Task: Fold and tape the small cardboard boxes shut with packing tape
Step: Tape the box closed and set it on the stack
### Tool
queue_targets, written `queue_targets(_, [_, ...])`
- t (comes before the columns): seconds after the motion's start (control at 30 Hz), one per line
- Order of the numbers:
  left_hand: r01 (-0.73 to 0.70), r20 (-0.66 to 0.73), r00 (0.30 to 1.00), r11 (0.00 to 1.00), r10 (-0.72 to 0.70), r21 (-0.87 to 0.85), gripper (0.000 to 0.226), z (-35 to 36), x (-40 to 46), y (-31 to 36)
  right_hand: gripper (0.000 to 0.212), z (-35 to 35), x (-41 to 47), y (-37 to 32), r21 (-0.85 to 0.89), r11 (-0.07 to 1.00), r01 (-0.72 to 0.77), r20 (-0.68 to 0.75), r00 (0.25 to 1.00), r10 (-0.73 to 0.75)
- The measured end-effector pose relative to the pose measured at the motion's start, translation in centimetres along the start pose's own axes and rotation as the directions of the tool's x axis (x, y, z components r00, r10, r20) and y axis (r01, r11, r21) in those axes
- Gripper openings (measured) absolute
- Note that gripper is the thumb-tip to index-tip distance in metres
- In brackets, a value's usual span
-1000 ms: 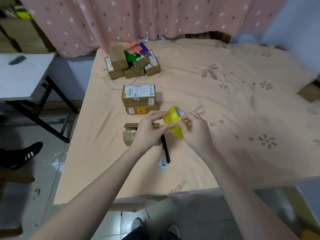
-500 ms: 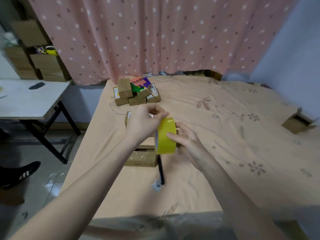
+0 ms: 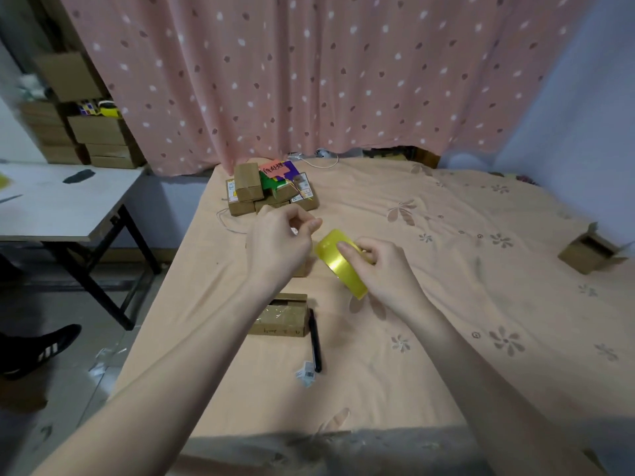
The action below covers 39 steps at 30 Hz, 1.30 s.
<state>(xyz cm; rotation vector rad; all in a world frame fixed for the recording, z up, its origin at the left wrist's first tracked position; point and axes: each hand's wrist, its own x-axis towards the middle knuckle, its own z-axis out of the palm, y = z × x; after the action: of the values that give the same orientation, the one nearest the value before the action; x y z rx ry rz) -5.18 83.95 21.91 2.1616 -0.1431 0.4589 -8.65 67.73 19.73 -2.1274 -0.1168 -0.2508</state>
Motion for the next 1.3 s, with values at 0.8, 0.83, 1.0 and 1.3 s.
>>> queue_targets(0.8, [0.275,-0.076,0.959,0.962,-0.274,0.002,0.025,-2.5,1.1,-9.6,0.057,5.5,1.2,6.5,-0.523,0.837,-0.159,0.183,0.939,0.292])
queue_targets(0.83, [0.266,-0.029,0.963,0.964,-0.266,-0.017,0.025,-2.6,1.3,-10.4,0.057,6.1,1.4,7.1,-0.534,0.826,-0.180,0.175,0.932,0.316])
queue_targets(1.0, [0.338,0.197,0.926,0.940,-0.323,-0.046,0.016,-1.7,0.7,-15.9,0.056,8.9,2.7,7.6,-0.538,0.815,-0.213,0.124,0.937,0.326])
queue_targets(1.3, [0.289,0.400,0.859,0.948,-0.318,0.132,0.065,1.3,-0.5,-24.4,0.043,12.4,5.2,7.7,-0.671,0.713,-0.204,0.117,0.920,0.373])
